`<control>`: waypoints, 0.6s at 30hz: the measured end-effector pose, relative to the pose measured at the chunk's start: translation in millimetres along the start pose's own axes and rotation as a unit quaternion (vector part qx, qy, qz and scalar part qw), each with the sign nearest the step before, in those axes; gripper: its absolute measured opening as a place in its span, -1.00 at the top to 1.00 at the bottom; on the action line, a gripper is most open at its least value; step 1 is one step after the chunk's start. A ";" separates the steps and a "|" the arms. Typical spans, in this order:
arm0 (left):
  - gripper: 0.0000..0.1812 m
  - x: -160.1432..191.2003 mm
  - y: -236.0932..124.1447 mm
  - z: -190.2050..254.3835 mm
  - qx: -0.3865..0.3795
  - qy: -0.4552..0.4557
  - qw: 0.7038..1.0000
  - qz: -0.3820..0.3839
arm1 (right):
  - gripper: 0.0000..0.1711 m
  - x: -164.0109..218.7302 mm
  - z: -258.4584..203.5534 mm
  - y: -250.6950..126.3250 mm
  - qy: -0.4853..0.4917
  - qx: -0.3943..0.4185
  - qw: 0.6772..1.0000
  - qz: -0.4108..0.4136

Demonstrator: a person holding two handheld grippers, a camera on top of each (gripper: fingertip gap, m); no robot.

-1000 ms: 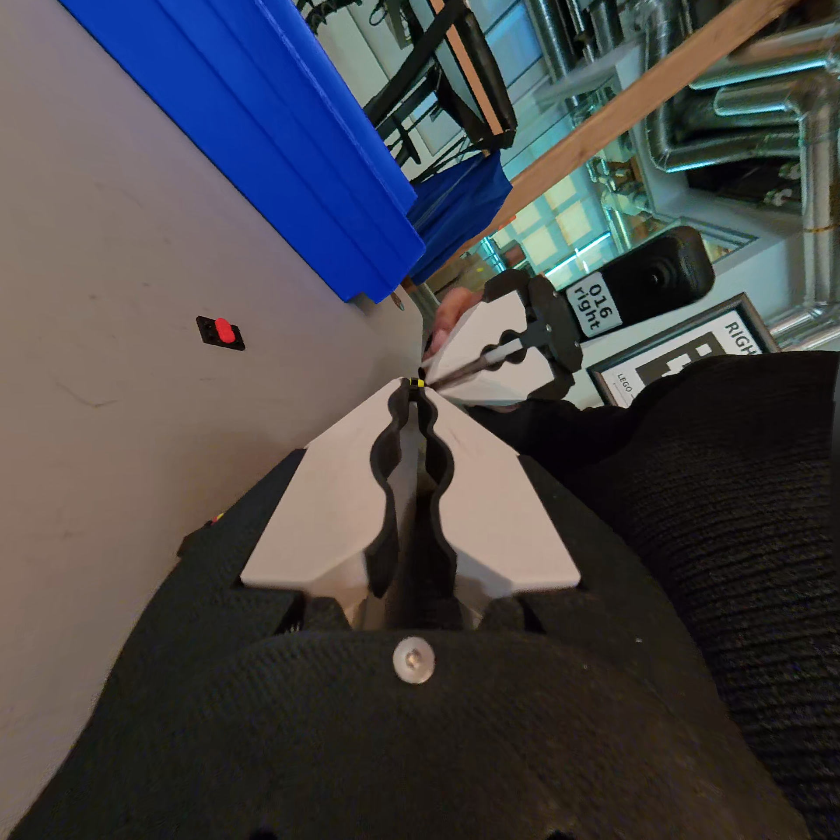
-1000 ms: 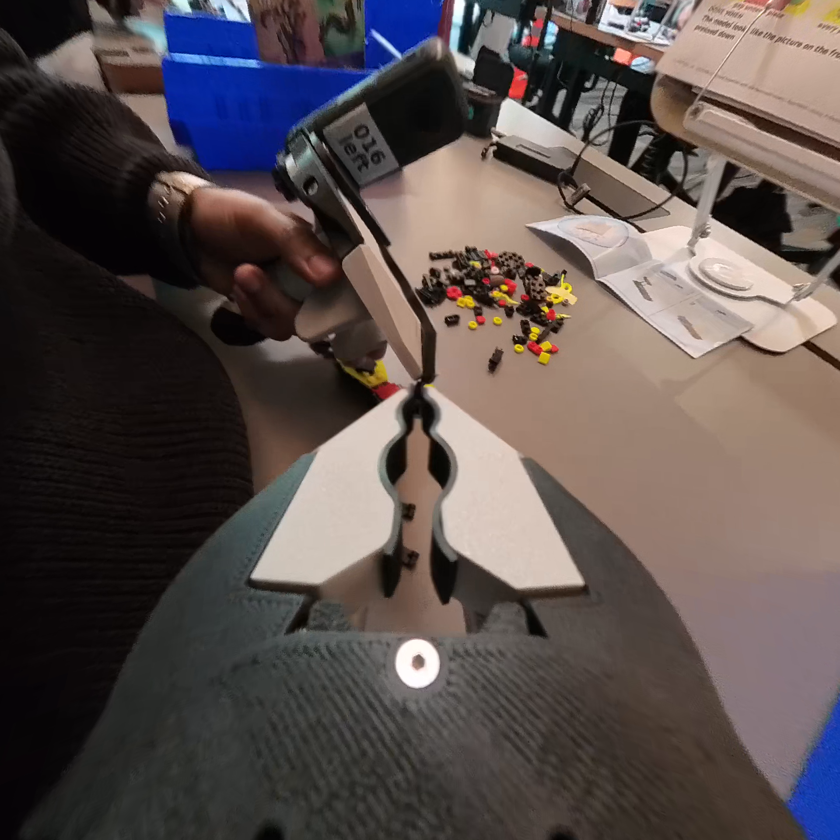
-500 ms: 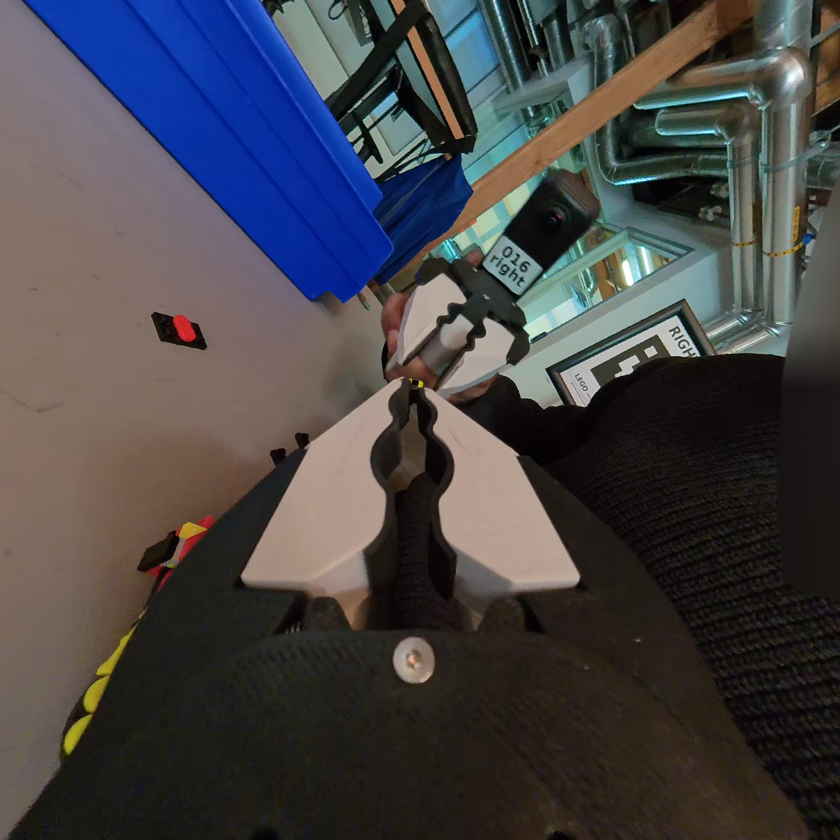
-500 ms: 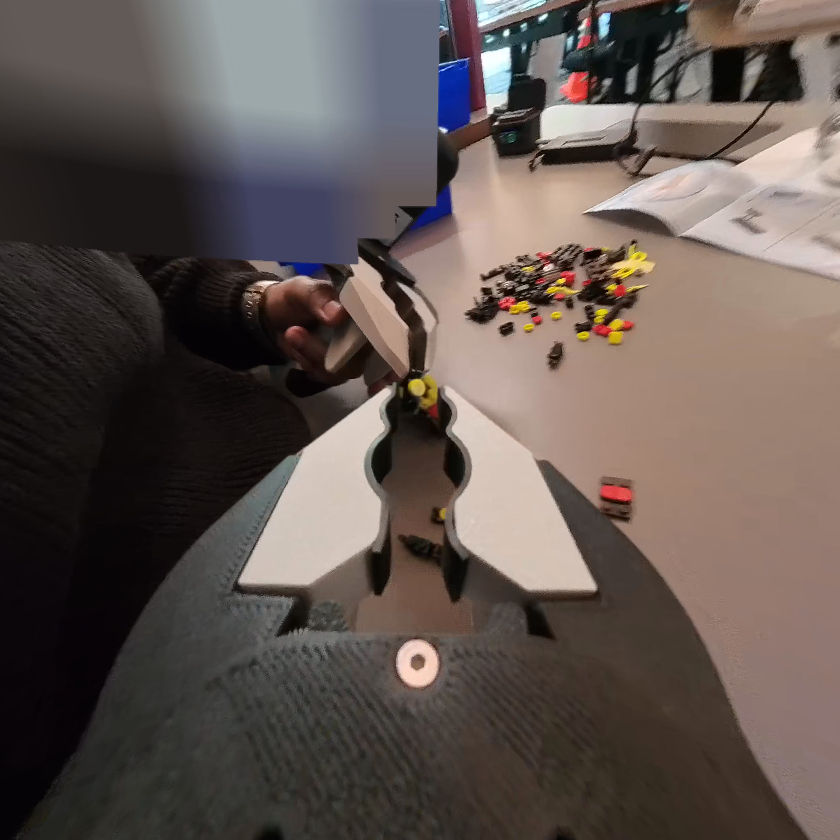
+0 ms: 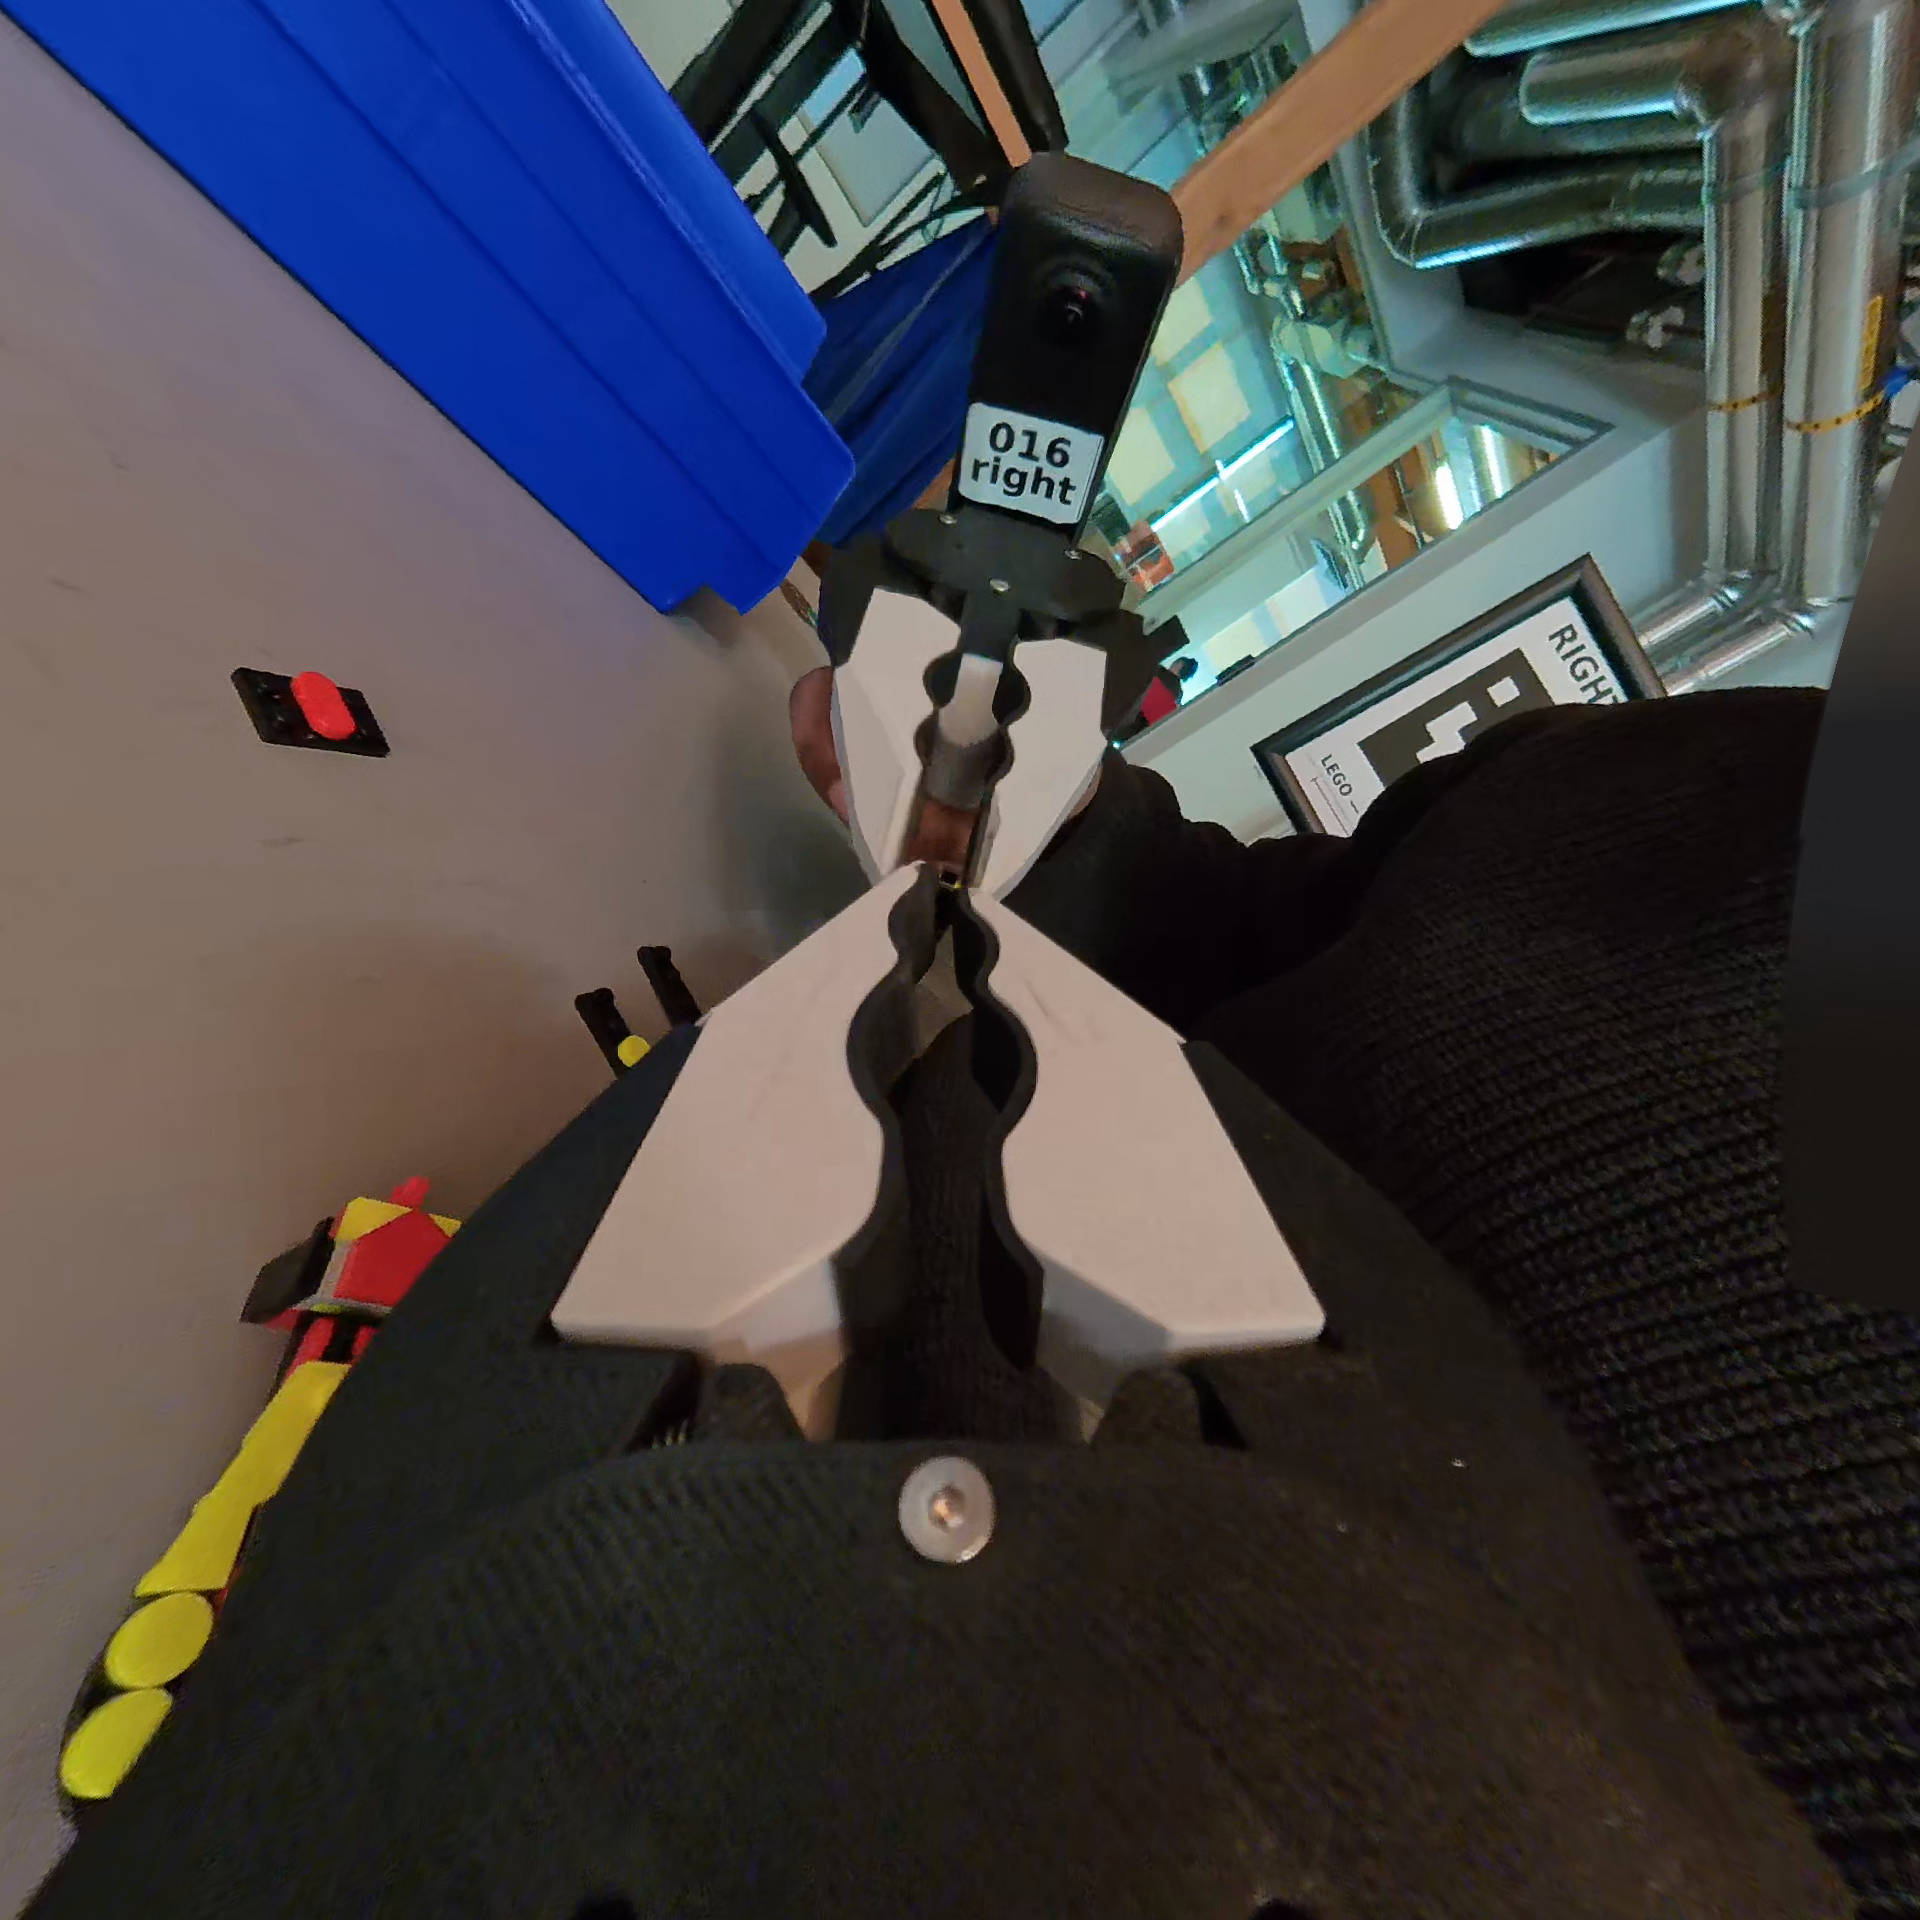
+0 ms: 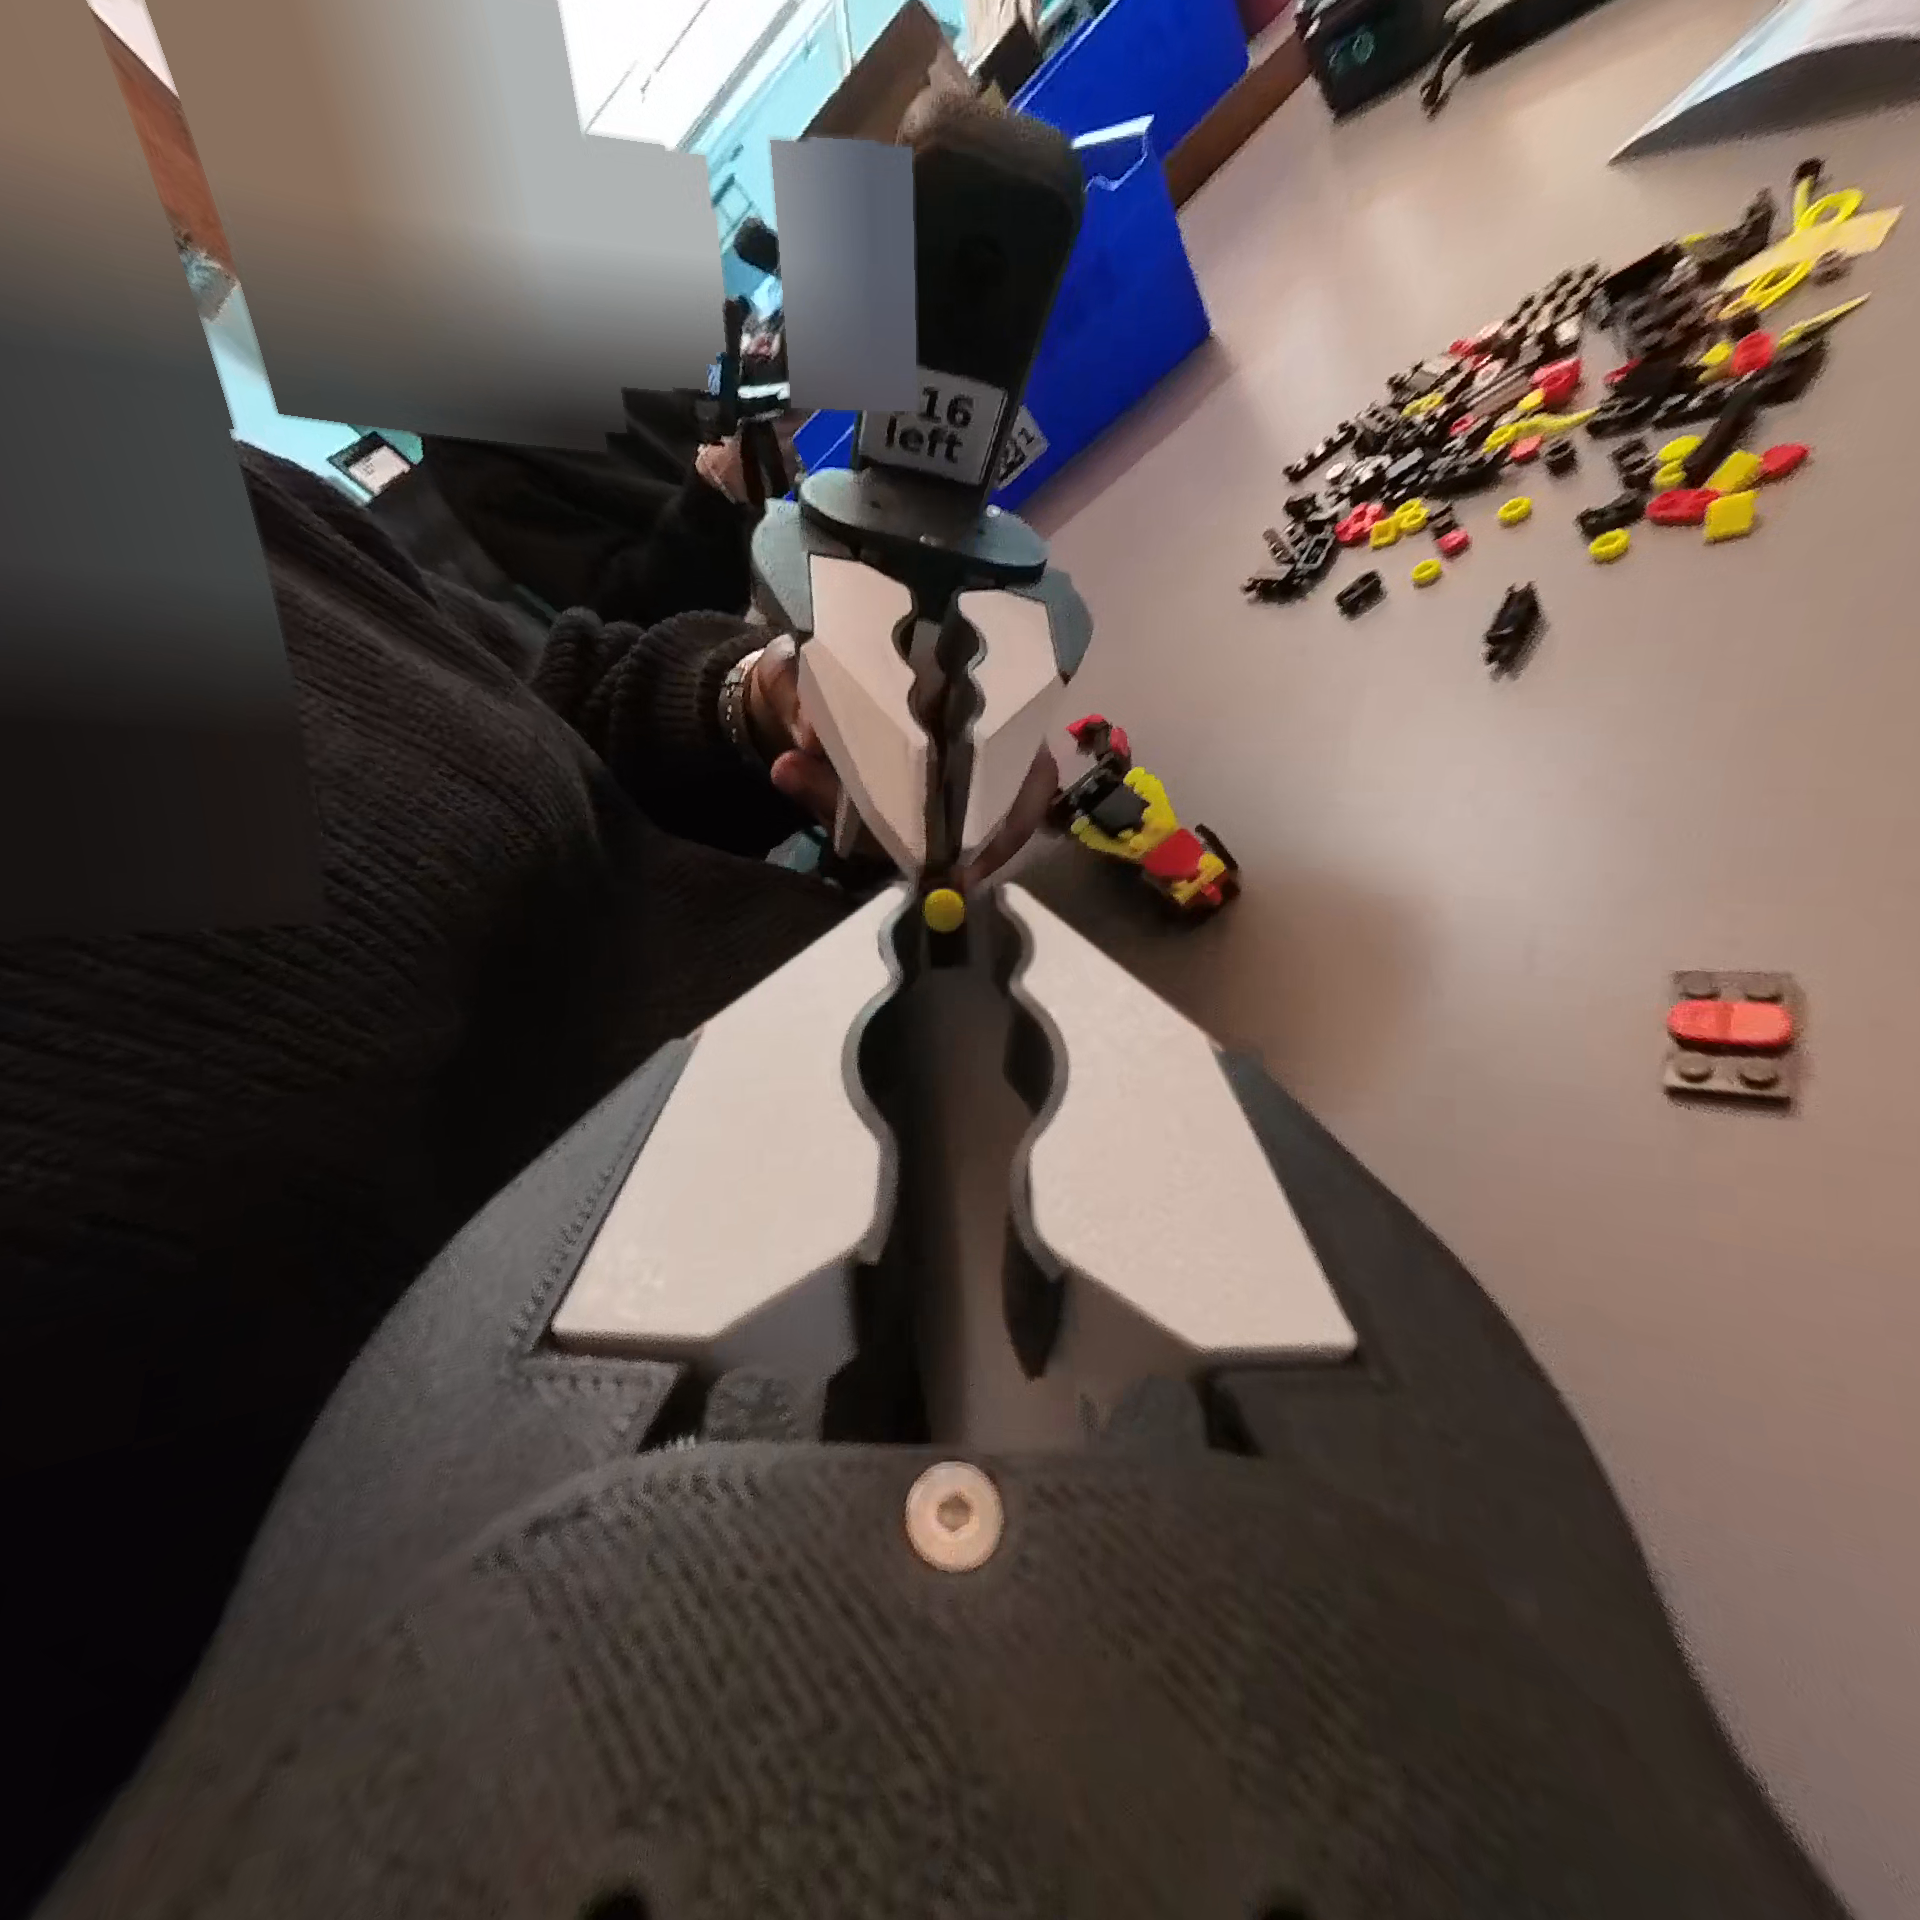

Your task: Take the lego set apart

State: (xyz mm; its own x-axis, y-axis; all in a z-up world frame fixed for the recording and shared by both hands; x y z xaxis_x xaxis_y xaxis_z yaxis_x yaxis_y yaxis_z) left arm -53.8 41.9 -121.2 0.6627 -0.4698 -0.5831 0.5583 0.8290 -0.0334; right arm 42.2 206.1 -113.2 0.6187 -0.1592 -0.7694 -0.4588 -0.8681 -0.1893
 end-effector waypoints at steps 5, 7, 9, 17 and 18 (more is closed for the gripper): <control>1.00 -0.7 -0.3 0.8 -0.023 0.022 0.999 0.005 | 0.92 -0.9 -0.8 1.3 -0.011 0.016 1.000 -0.003; 0.82 -3.0 -1.8 2.4 -0.035 0.038 0.998 0.022 | 0.92 -4.5 2.8 -0.8 0.028 0.021 0.999 0.039; 0.76 -4.3 -2.9 4.1 -0.057 0.067 0.996 0.029 | 0.93 -8.4 9.4 -4.2 0.111 0.011 0.987 0.119; 0.83 -4.8 -0.9 19.4 -0.202 0.235 0.948 0.075 | 0.92 -7.0 8.0 14.2 0.218 0.041 0.948 0.228; 0.90 -4.7 -1.1 19.9 -0.215 0.247 0.942 0.074 | 0.93 -6.3 6.6 16.3 0.227 0.038 0.944 0.236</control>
State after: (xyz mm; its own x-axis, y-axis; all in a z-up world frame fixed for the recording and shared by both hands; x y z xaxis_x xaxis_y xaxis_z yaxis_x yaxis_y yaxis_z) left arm -47.6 37.1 -102.4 0.3442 -0.2294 -0.9104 0.1536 0.9704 -0.1865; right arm 26.6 196.0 -115.4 0.5352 -0.7205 -0.4410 -0.7856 -0.6164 0.0535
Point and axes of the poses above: each gripper's, where its closed fingertips meet, y out along the fingers, x out of its underside, z = x × y across the jaws, the point moved 10 cm from there along -y, back along the fingers, and after that the axes turned 1 degree about -y, right-handed, at the moved point
